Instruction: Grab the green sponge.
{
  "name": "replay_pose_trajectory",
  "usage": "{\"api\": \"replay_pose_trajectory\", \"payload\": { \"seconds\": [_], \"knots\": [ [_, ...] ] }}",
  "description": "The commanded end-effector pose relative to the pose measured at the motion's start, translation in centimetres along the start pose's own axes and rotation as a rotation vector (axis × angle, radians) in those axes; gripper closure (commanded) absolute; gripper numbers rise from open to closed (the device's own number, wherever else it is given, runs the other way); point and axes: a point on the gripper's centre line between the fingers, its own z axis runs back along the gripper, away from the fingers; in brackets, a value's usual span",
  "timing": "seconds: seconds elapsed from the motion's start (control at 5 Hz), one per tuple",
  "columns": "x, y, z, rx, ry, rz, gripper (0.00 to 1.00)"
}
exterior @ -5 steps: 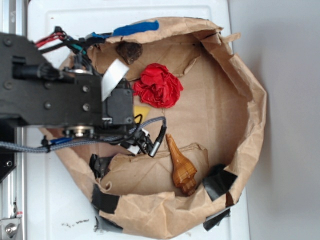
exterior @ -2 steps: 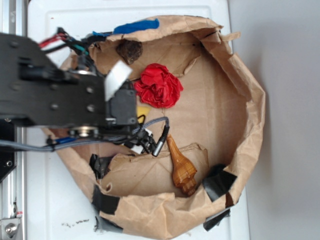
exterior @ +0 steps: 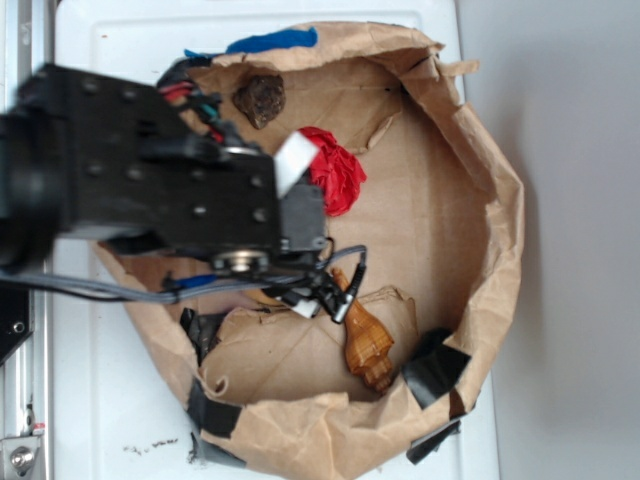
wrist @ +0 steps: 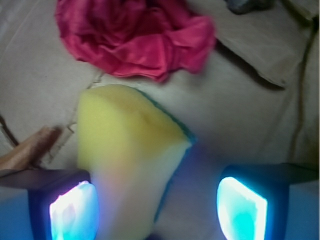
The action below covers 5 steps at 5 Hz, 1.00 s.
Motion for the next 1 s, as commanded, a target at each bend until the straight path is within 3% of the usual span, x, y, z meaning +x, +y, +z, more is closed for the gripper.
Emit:
{"api": "replay_pose_trajectory", "payload": {
  "seconds": [0.0, 0.6, 0.8],
  "knots": [
    [0.5, -0.7, 0.0, -0.011, -0.043, -0.016, 0.00],
    [-0.4, -2.0, -1.3, 0.001, -0.077, -0.035, 0.00],
    [-0.3, -1.7, -1.0, -0.003, -0.050, -0.040, 1.00]
  ]
}}
